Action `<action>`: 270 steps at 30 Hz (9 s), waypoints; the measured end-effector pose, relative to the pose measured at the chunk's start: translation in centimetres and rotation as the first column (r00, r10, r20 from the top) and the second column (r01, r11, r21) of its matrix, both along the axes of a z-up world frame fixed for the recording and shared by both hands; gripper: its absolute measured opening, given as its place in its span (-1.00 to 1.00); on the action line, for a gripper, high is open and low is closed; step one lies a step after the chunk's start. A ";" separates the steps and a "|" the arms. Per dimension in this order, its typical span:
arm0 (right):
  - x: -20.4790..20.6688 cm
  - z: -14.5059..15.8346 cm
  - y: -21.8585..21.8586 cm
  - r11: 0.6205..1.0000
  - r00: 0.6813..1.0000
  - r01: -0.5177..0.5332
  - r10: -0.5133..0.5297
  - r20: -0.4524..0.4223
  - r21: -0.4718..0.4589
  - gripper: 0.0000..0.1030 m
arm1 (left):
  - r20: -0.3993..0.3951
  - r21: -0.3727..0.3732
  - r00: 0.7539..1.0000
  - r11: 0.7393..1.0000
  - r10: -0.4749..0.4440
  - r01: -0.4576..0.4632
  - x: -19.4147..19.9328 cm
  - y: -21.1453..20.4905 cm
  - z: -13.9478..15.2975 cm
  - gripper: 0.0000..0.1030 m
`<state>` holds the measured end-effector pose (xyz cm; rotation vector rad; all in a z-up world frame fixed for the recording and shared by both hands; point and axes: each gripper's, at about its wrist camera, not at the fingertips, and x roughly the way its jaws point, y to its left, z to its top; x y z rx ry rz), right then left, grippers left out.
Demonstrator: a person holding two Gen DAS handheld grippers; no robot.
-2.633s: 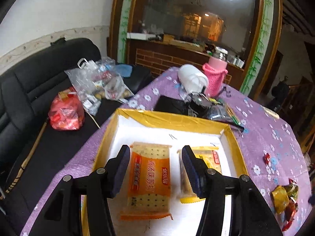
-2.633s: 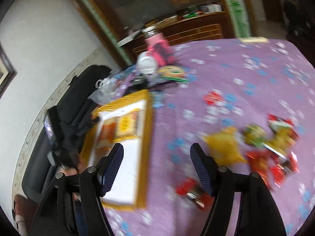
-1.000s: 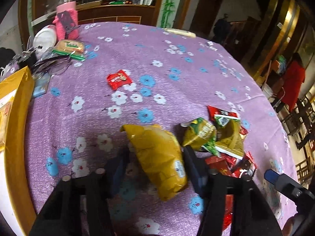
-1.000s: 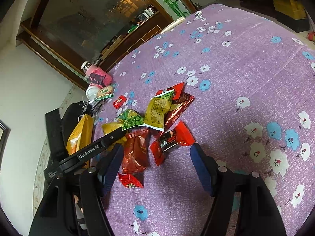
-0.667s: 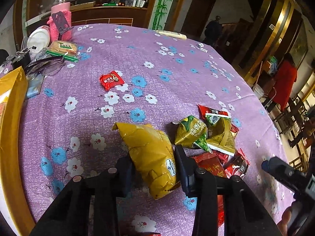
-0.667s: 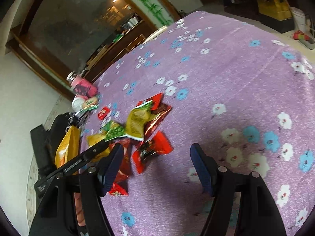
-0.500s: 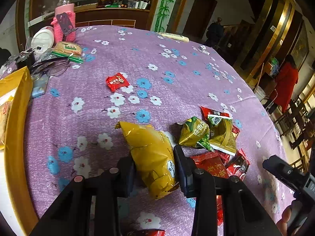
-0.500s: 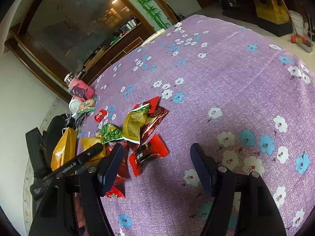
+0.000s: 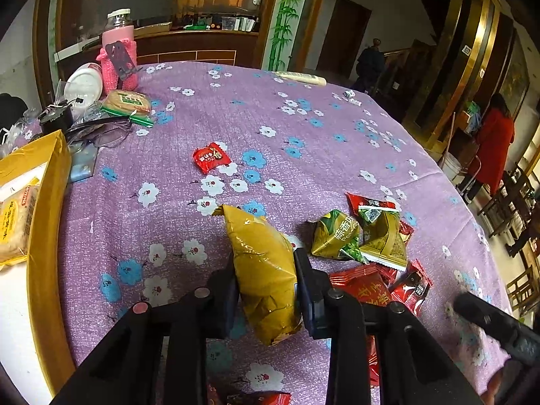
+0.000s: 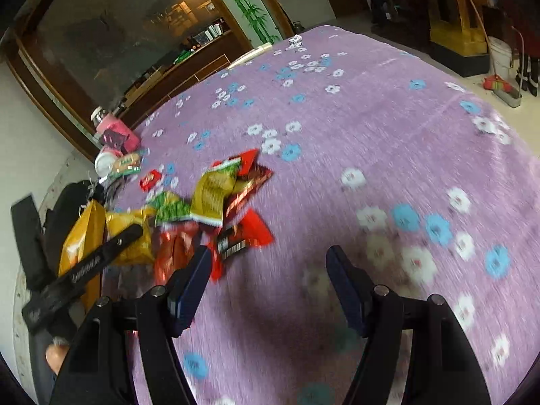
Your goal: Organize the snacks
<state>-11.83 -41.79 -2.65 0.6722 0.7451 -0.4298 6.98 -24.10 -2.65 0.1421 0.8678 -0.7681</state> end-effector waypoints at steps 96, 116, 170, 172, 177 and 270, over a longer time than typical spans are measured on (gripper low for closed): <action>11.5 1.5 -1.6 0.995 0.996 -0.057 0.063 -0.068 0.081 0.21 | -0.012 -0.086 0.997 0.994 0.070 -0.071 1.5 2.7 1.8 -0.42; 14.1 0.3 1.2 0.954 0.979 -0.177 0.144 -0.144 -0.244 -0.70 | -0.014 -0.038 1.000 0.999 0.020 -0.020 0.9 1.3 0.9 -0.42; 15.5 -1.6 4.0 0.866 0.934 -0.237 0.079 -0.349 -0.441 -0.29 | -0.091 0.021 0.996 1.000 0.005 -0.003 1.4 0.5 -0.8 -0.42; 15.3 -1.5 3.8 0.870 0.938 -0.226 0.074 -0.338 -0.437 -0.32 | -0.087 0.021 0.996 1.000 0.006 -0.005 1.3 0.5 -0.8 -0.42; 13.8 0.2 1.7 0.932 0.975 -0.145 0.077 -0.208 -0.333 -0.35 | -0.093 0.006 0.996 1.000 0.001 0.000 1.2 0.6 -0.7 -0.42; 12.7 3.5 3.6 0.943 0.984 -0.173 0.180 -0.002 -0.286 -0.34 | -0.027 -0.057 0.999 0.998 -0.036 0.035 -0.4 0.8 1.4 -0.43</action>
